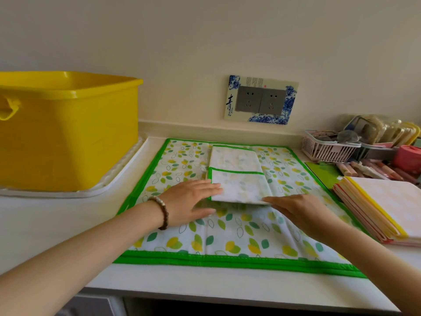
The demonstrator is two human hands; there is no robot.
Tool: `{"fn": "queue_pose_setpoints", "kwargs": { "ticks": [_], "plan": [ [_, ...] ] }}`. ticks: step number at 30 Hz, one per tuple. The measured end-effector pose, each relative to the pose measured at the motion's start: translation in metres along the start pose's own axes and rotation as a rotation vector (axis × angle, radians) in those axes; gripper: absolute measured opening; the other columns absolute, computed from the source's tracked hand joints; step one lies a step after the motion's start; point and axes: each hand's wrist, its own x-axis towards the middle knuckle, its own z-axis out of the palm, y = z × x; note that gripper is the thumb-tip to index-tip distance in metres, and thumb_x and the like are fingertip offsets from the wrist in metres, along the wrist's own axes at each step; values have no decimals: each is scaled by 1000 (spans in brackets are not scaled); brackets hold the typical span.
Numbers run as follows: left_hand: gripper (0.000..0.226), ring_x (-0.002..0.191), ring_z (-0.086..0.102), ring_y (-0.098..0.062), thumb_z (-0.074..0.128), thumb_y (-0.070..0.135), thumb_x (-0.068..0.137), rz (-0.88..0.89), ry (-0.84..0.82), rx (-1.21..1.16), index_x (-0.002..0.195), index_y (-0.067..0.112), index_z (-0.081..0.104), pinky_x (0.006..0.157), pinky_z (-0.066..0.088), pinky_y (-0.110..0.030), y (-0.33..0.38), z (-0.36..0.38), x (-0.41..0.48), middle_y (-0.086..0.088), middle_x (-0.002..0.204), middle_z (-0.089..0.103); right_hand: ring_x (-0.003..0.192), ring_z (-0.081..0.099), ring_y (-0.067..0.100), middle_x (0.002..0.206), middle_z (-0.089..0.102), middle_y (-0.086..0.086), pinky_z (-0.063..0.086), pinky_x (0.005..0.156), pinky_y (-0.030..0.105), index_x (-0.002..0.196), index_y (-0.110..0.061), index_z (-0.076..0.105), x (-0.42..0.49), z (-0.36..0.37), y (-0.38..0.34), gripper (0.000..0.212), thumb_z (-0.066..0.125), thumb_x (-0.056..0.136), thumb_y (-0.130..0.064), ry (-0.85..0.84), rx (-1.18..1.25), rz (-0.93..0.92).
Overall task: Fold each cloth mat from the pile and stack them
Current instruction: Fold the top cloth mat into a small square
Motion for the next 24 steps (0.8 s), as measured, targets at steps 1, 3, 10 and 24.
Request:
{"fn": "queue_pose_setpoints", "kwargs": {
  "ticks": [1, 3, 10, 24],
  "plan": [
    [56, 142, 7, -1, 38, 46, 96, 19, -7, 19, 147, 34, 17, 111, 1, -16, 1, 0, 1, 20, 154, 14, 68, 71, 18, 91, 75, -1, 55, 55, 27, 118, -24, 66, -5, -1, -1, 32, 66, 86, -19, 50, 6, -47],
    [57, 143, 2, -1, 41, 27, 99, 53, -44, 87, 148, 33, 11, 109, -6, -15, 1, 1, 4, 19, 154, 10, 60, 70, 15, 83, 75, -3, 54, 47, 25, 112, -21, 70, -13, -4, -5, 27, 66, 85, -20, 87, 31, -102],
    [77, 143, 5, -2, 32, -10, 91, 89, -133, 120, 147, 37, 7, 114, -3, -17, 14, 5, -5, 16, 155, 10, 99, 65, 2, 111, 68, -14, 54, 85, 21, 121, -29, 64, -28, -17, -8, 37, 46, 92, -45, 78, 142, -185],
    [77, 143, -12, -6, 42, 7, 90, 8, -200, 103, 148, 39, 4, 117, -8, -26, 21, 3, -22, 12, 157, -7, 142, 18, 0, 152, 21, -24, 21, 117, 35, 142, -53, 20, -11, 12, 3, 68, 52, 82, -61, -290, 260, -85]
  ]
}}
